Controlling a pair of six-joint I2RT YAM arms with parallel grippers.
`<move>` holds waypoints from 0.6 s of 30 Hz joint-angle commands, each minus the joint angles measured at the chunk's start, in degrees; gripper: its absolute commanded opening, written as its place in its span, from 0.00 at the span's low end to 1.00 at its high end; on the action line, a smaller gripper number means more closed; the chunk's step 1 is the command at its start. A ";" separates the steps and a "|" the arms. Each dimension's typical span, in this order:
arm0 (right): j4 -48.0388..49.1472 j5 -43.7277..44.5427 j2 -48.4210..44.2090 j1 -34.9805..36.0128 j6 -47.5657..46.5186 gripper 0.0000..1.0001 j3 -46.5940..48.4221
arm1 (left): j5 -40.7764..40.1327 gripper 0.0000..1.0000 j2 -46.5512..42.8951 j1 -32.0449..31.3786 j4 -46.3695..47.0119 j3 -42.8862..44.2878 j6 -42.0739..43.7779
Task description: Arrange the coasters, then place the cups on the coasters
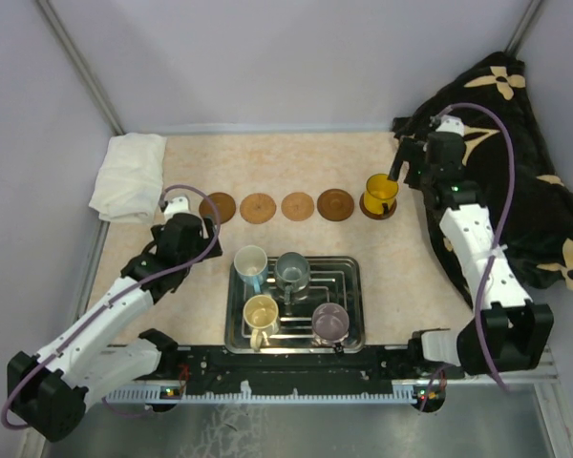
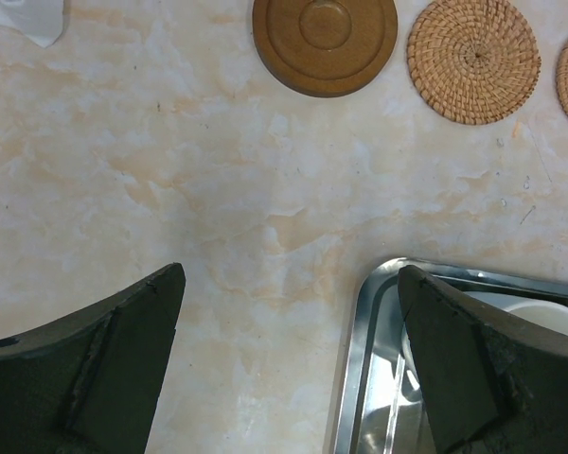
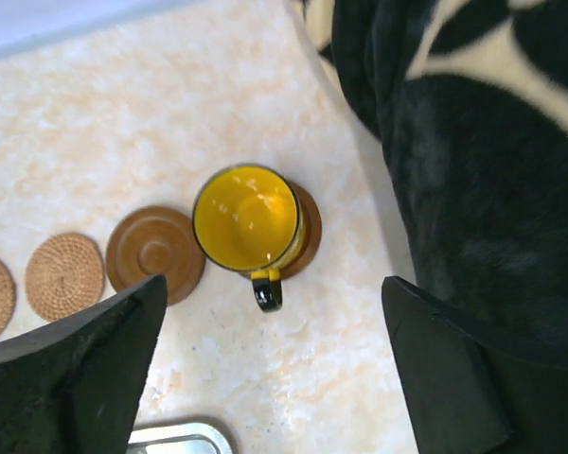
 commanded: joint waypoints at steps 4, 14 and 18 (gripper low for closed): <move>8.19 -13.28 -5.28 -5.07 3.16 0.99 3.99 | -1.21 1.00 -2.36 -0.04 -2.01 2.30 -0.35; 16.61 -30.55 -10.38 -10.59 11.03 0.97 -5.63 | -0.55 1.00 -4.90 -0.08 -3.57 1.56 -1.16; 11.12 -27.60 -13.83 -9.25 9.65 0.75 -7.74 | -0.19 1.00 -5.41 -0.06 -3.60 1.06 -1.39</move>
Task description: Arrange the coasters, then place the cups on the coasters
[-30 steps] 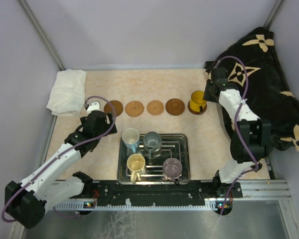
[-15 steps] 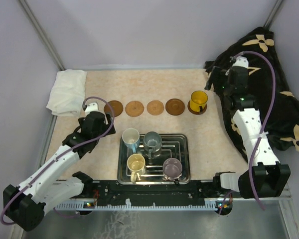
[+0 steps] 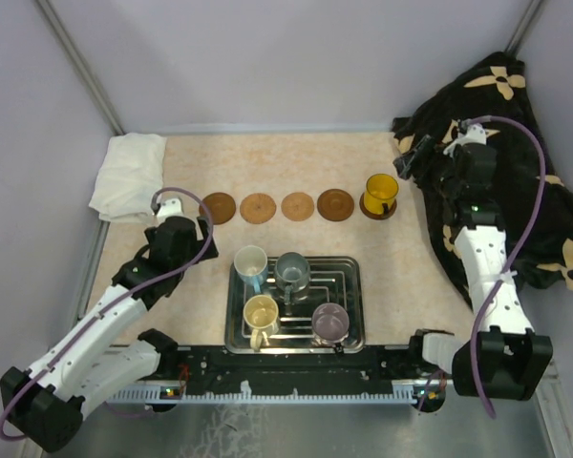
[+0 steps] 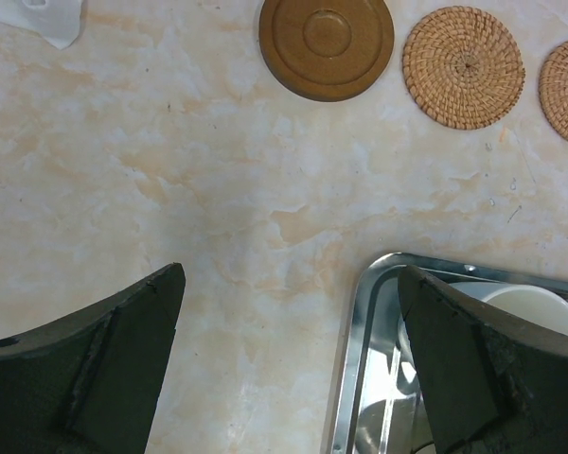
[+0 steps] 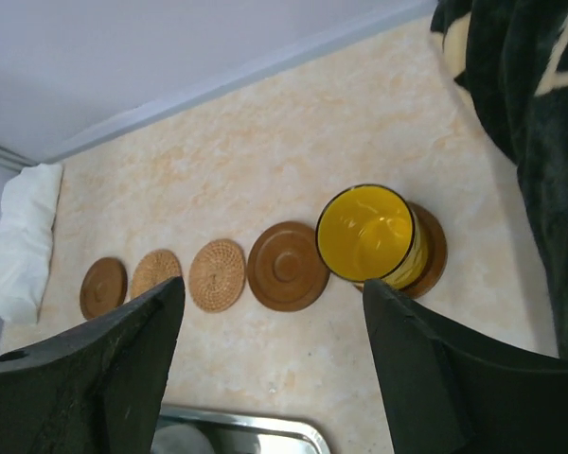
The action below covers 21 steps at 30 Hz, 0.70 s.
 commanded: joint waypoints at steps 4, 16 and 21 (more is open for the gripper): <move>-11.55 10.15 -10.54 10.74 -5.39 0.71 -1.99 | 1.68 1.00 -0.97 -0.04 -0.19 0.09 -1.04; -31.73 20.90 -28.00 30.51 4.08 0.64 -17.31 | 4.05 1.00 -1.28 -0.14 -0.14 -0.37 -0.46; -34.69 28.65 -28.51 45.50 10.56 0.65 -18.02 | 4.56 1.00 -1.09 -0.13 -0.54 -0.16 -0.28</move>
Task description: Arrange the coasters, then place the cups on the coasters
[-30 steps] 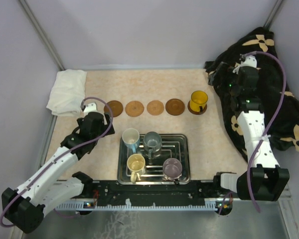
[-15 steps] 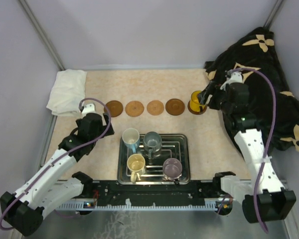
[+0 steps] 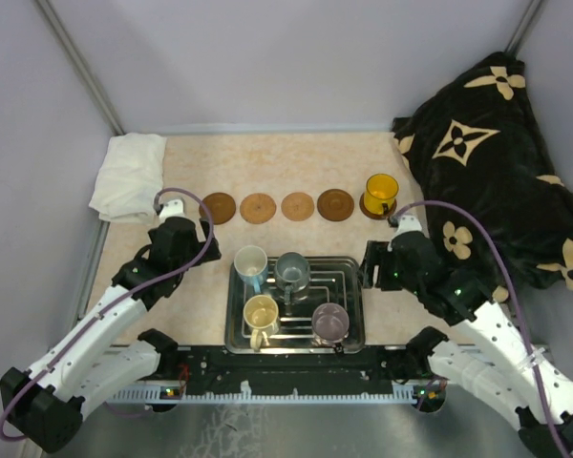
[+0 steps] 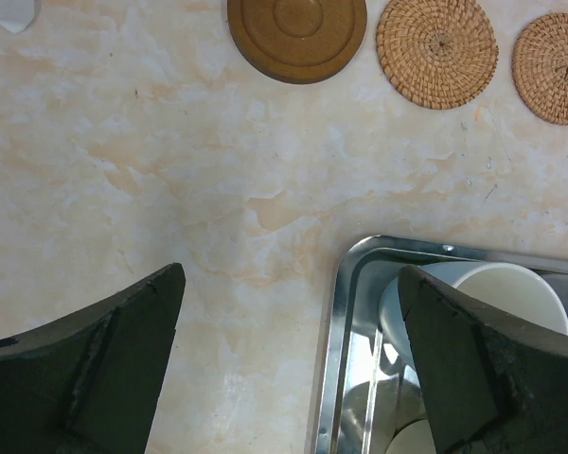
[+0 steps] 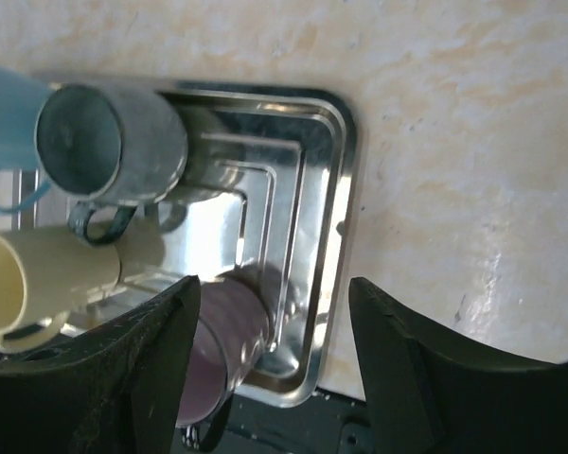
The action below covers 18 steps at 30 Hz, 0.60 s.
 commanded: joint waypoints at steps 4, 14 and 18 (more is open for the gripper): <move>-4.41 8.79 5.59 17.23 9.90 0.65 0.24 | 1.09 1.00 -0.49 -0.13 -0.96 0.59 0.32; -1.73 10.63 12.93 26.27 13.65 0.65 -0.54 | 0.16 1.00 -0.42 -0.13 -0.66 0.14 0.47; -1.99 10.27 15.34 28.75 14.35 0.63 -0.74 | 0.33 1.00 -0.06 -0.11 0.04 -0.51 -0.04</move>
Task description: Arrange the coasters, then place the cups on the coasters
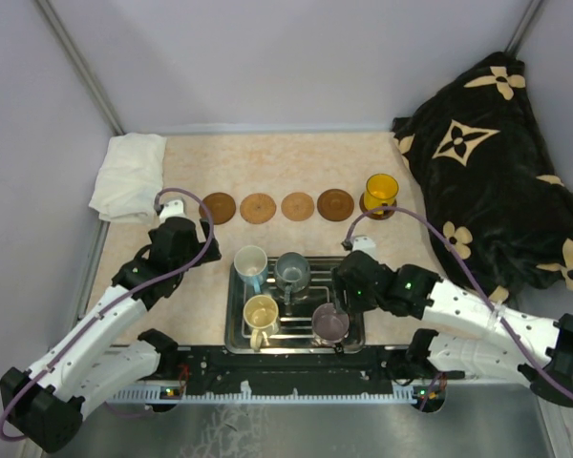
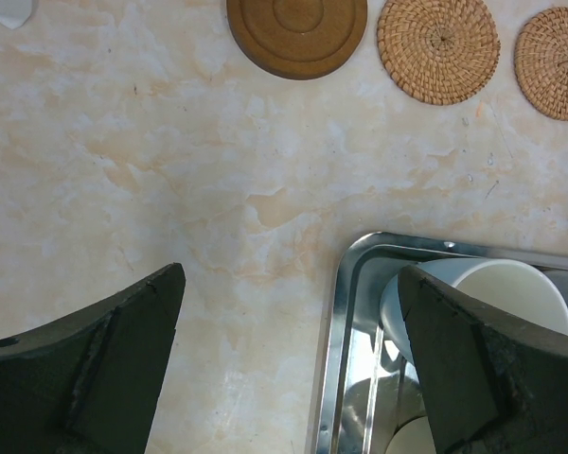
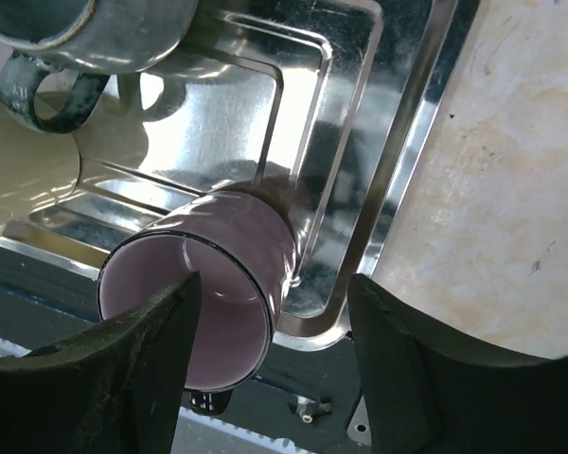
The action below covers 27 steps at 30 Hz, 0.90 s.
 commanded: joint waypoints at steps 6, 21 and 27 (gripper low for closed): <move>2.32 0.93 5.60 4.85 3.51 0.63 -0.57 | 0.23 1.00 0.02 -0.13 1.00 -0.89 -0.21; 2.32 3.19 10.47 6.98 7.37 0.41 -3.16 | -0.42 1.00 -0.28 -0.13 0.91 -1.66 -0.71; 0.59 6.51 12.08 7.87 11.96 0.27 -2.87 | -0.60 1.00 -0.18 -0.15 1.08 -2.24 -0.72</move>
